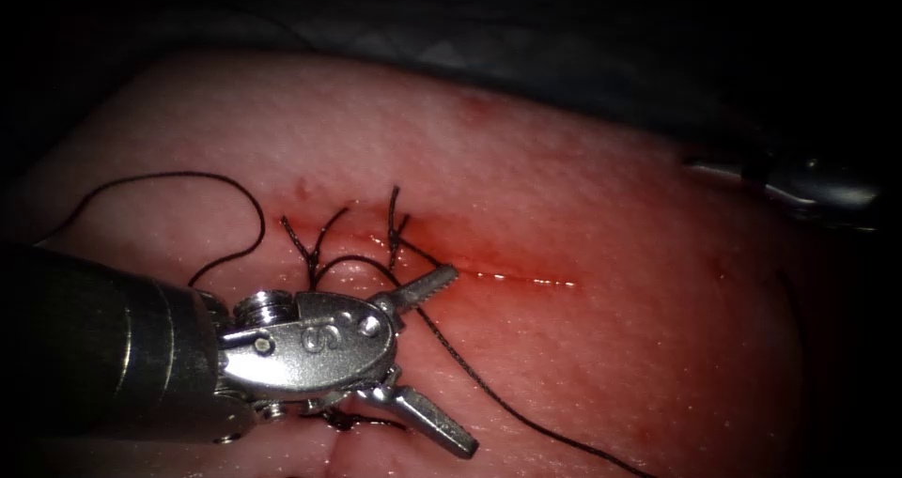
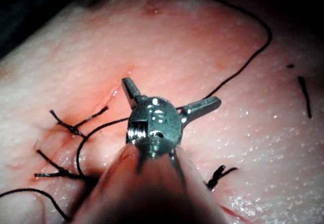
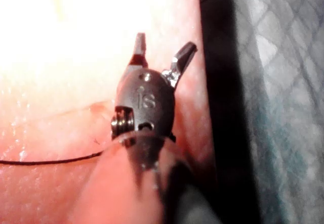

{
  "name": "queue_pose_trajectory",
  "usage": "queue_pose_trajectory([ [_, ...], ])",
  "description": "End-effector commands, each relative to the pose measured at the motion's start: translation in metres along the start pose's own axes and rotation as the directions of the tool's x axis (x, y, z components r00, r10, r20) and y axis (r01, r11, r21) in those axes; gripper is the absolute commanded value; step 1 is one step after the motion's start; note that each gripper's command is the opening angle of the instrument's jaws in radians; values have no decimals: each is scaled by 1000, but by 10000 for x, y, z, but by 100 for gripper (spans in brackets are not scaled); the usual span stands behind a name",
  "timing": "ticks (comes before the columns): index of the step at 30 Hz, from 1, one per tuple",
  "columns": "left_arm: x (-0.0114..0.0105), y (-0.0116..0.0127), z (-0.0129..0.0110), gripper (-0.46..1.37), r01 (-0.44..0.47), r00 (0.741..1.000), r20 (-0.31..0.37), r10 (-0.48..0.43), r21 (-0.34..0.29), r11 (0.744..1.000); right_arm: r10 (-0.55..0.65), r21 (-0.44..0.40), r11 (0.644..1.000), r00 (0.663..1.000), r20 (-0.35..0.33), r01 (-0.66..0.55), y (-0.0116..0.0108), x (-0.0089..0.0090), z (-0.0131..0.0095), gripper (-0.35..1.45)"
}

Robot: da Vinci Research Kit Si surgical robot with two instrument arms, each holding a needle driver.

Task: Wound Closure
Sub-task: Use the left tool to grab the suture and pull the needle into view

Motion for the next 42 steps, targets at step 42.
queue_pose_trajectory([
  [42, -48, -36, -111, 102, 137, 917, 282, -280, 438, 889, -124, 314, 936, 984, -124, 158, -80, 22, 27, 115],
])
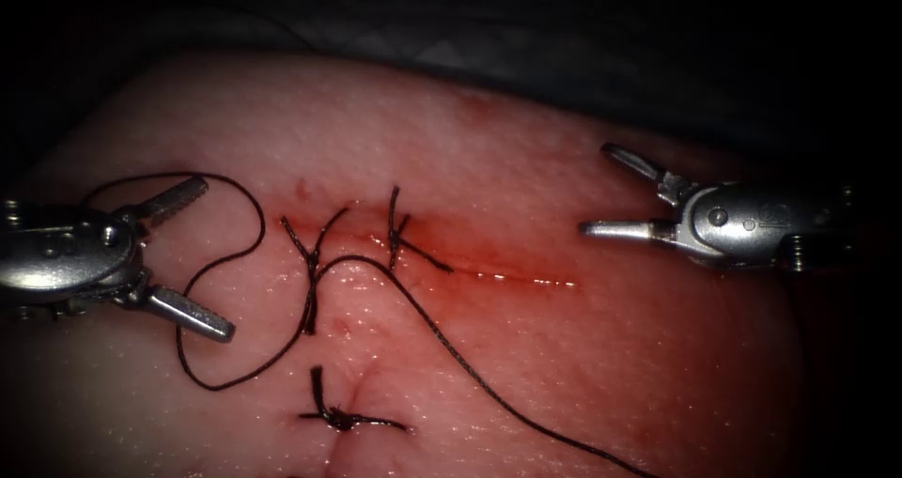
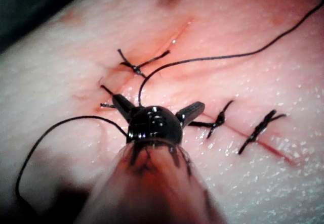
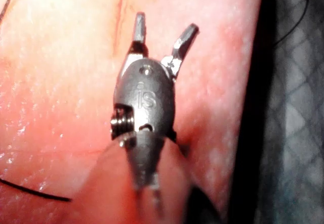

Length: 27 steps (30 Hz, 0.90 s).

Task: Wound Closure
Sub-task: Use the left tool to grab the suture and pull the needle into view

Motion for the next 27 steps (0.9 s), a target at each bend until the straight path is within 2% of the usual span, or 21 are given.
queue_pose_trajectory([
  [1, 0, 5, 2, 98, 47, 997, 67, -49, 37, 998, 1, 2, 1000, 1000, 1, -1, 0, 0, 0, 115],
  [3, -3, 8, 4, 95, 72, 993, 89, -77, 58, 996, 1, 0, 1000, 1000, 2, -1, 0, 0, 0, 115],
  [9, -11, 8, 21, 83, 138, 987, 71, -144, 83, 987, 1, -9, 1000, 1000, 18, -1, 0, 1, 1, 115],
  [14, -20, 0, 34, 80, 156, 985, 64, -161, 84, 984, -5, -11, 1000, 999, 39, 5, -3, 3, 1, 115],
  [18, -34, -8, 44, 82, 154, 981, 102, -163, 91, 984, -10, -13, 1000, 999, 39, 11, -6, 5, 3, 115],
  [23, -42, -18, 52, 80, 164, 979, 105, -173, 90, 982, -10, -14, 1000, 999, 40, 10, -7, 7, 5, 115],
  [26, -48, -21, 58, 65, 173, 977, 113, -181, 73, 982, -9, -14, 1000, 999, 40, 10, -8, 8, 6, 115],
  [27, -50, -21, 60, 53, 178, 975, 124, -185, 63, 982, -9, -15, 1000, 999, 40, 10, -8, 8, 6, 115],
])
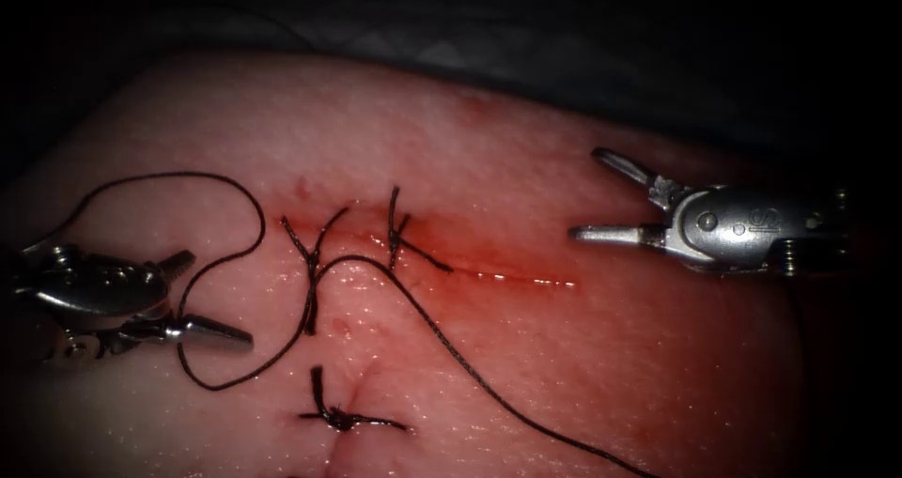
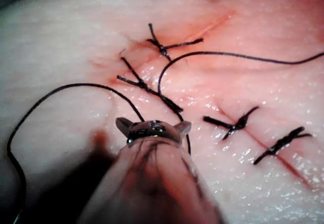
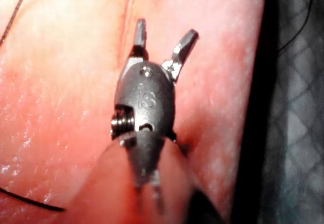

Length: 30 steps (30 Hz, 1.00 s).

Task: Wound Closure
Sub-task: Use the left tool to grab the suture and pull the needle into view

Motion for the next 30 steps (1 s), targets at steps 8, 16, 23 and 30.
queue_pose_trajectory([
  [8, 2, 9, -13, -35, 34, 999, 31, -32, -58, 998, -6, 1, 1000, 1000, 0, 6, 0, 0, 2, 114],
  [16, 25, 31, -36, -35, 45, 999, 30, -43, -71, 996, -5, 1, 1000, 1000, 0, 5, 0, 0, 2, 114],
  [23, 47, 75, -56, -35, -14, 1000, -29, 10, -108, 994, -6, 2, 1000, 1000, 0, 6, 0, 0, 1, 114],
  [30, 54, 119, -56, -35, -64, 998, -25, 61, -153, 986, -5, -6, 1000, 1000, 7, 5, 4, -1, -6, 113],
])
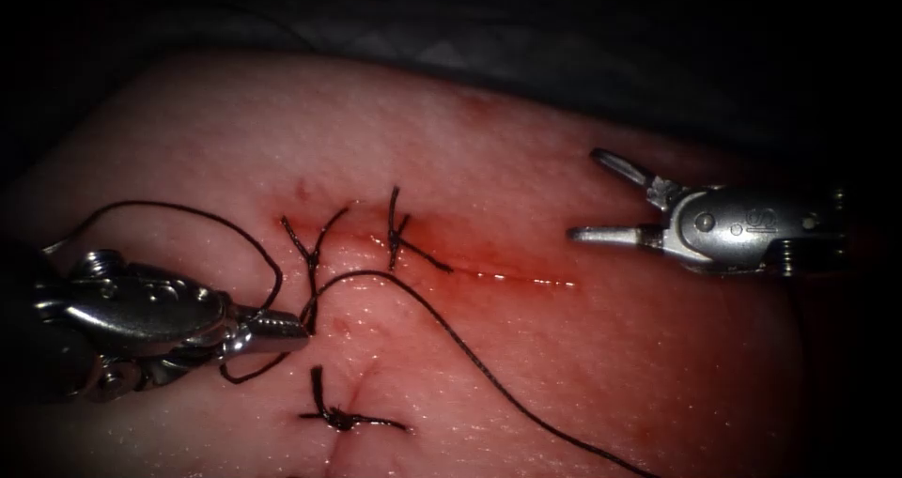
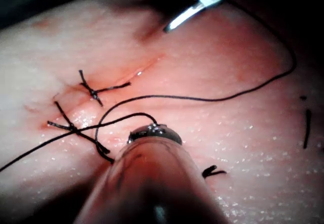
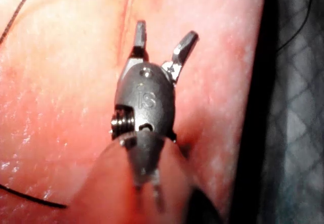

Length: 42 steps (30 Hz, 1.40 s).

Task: Wound Closure
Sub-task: Use the left tool to grab the suture and pull the needle into view

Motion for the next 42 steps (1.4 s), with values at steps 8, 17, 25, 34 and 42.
queue_pose_trajectory([
  [8, 23, 42, 35, -35, -54, 998, -21, 54, -16, 998, 1, -1, 1000, 1000, 2, -1, 1, 0, -2, 113],
  [17, 47, 90, 87, -35, -117, 991, -71, 114, -35, 993, 1, 0, 1000, 1000, 2, -1, 1, -1, -3, 113],
  [25, 87, 115, 120, -35, -160, 974, -176, 146, -72, 984, 0, -5, 1000, 1000, 6, 0, 3, -3, -5, 113],
  [34, 132, 122, 153, -35, -175, 960, -238, 148, -100, 979, 5, -62, 998, 999, 52, -1, 23, -15, -41, 111],
  [42, 166, 126, 186, -35, -201, 953, -258, 158, -148, 968, 31, -135, 991, 996, 86, -19, 41, -30, -68, 110],
])
